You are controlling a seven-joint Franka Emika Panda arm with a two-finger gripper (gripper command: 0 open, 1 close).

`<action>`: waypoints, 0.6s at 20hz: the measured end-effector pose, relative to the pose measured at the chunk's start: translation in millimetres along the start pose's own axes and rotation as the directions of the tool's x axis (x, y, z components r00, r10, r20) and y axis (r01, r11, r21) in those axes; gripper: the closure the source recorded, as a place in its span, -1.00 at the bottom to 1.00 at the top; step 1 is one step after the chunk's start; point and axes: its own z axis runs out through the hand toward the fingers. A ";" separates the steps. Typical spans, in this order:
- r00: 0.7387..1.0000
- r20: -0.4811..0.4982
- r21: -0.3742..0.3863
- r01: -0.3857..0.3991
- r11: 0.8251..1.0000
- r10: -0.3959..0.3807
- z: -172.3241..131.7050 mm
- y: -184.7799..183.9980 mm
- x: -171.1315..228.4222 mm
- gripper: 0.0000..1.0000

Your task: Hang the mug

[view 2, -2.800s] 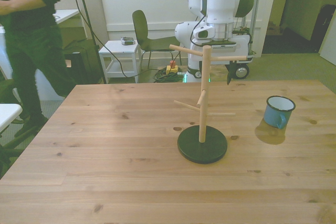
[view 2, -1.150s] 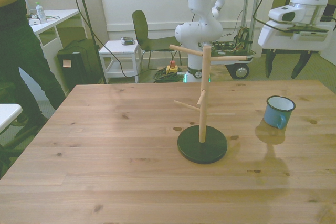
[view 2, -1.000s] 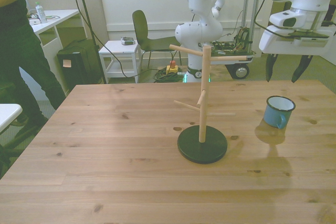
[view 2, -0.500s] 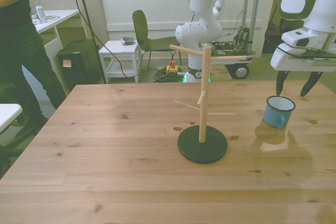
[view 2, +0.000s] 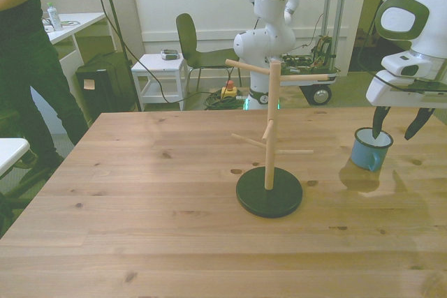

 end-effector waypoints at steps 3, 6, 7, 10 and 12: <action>1.000 -0.006 -0.003 0.004 1.000 -0.004 1.5 -7.4 2.5 1.00; 1.000 -0.010 -0.002 0.015 1.000 -0.015 -1.9 -13.2 -1.6 1.00; 1.000 -0.010 -0.003 0.017 1.000 -0.018 -2.5 -14.5 -3.1 1.00; 1.000 -0.007 -0.011 0.023 1.000 -0.024 -0.6 -17.6 -6.2 1.00; 1.000 -0.003 -0.015 0.026 1.000 -0.026 3.6 -20.5 -7.1 1.00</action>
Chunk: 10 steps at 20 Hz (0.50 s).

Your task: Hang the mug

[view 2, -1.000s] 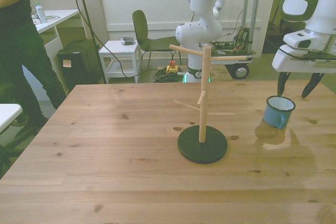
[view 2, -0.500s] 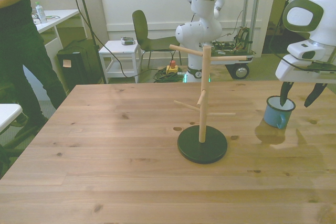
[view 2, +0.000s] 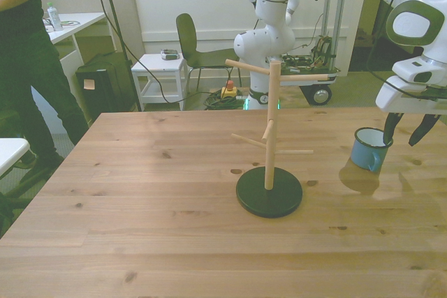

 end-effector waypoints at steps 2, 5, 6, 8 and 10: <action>1.000 0.004 -0.005 0.000 1.000 0.000 4.6 -2.2 0.9 1.00; 1.000 0.008 -0.010 -0.001 1.000 0.001 9.5 -4.1 1.7 1.00; 1.000 0.008 -0.011 -0.001 1.000 0.001 10.2 -4.7 1.8 1.00; 1.000 0.009 -0.009 0.001 1.000 -0.001 10.3 -5.9 1.3 1.00; 1.000 0.008 -0.006 0.001 1.000 -0.001 9.0 -7.1 1.3 1.00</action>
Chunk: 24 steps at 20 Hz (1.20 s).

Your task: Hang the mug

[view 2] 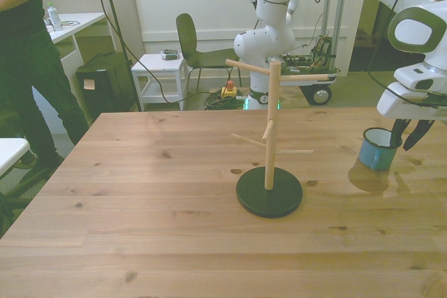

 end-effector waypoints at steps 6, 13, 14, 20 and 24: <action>1.000 -0.001 0.002 -0.009 1.000 0.009 -1.0 0.9 4.8 1.00; 1.000 -0.003 0.001 -0.009 1.000 0.009 -2.5 2.1 6.2 1.00; 1.000 -0.006 0.003 -0.009 1.000 0.009 -4.7 3.7 7.4 1.00; 1.000 -0.018 -0.009 0.012 1.000 -0.012 -6.8 32.8 28.8 1.00; 1.000 -0.021 -0.012 0.023 1.000 -0.023 -4.6 47.6 46.1 1.00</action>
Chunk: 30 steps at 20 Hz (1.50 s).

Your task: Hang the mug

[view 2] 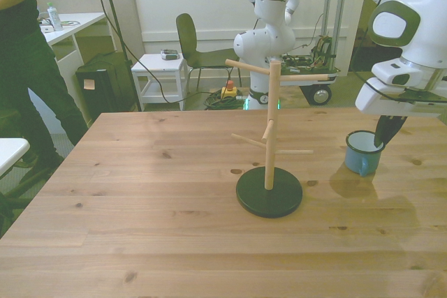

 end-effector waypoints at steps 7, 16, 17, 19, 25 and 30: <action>1.000 -0.007 0.004 0.002 1.000 -0.002 -2.3 23.2 28.4 1.00; 1.000 -0.026 0.021 -0.009 1.000 0.009 -18.7 55.0 58.7 1.00; 1.000 -0.029 0.023 -0.007 1.000 0.008 -20.9 58.8 62.9 1.00; 0.999 -0.033 0.028 -0.008 1.000 0.009 -24.5 63.5 68.0 1.00; 0.999 -0.043 0.039 -0.003 0.999 0.004 -31.6 68.9 81.2 1.00; 0.999 -0.054 0.052 -0.005 0.999 0.008 -42.7 70.0 89.6 1.00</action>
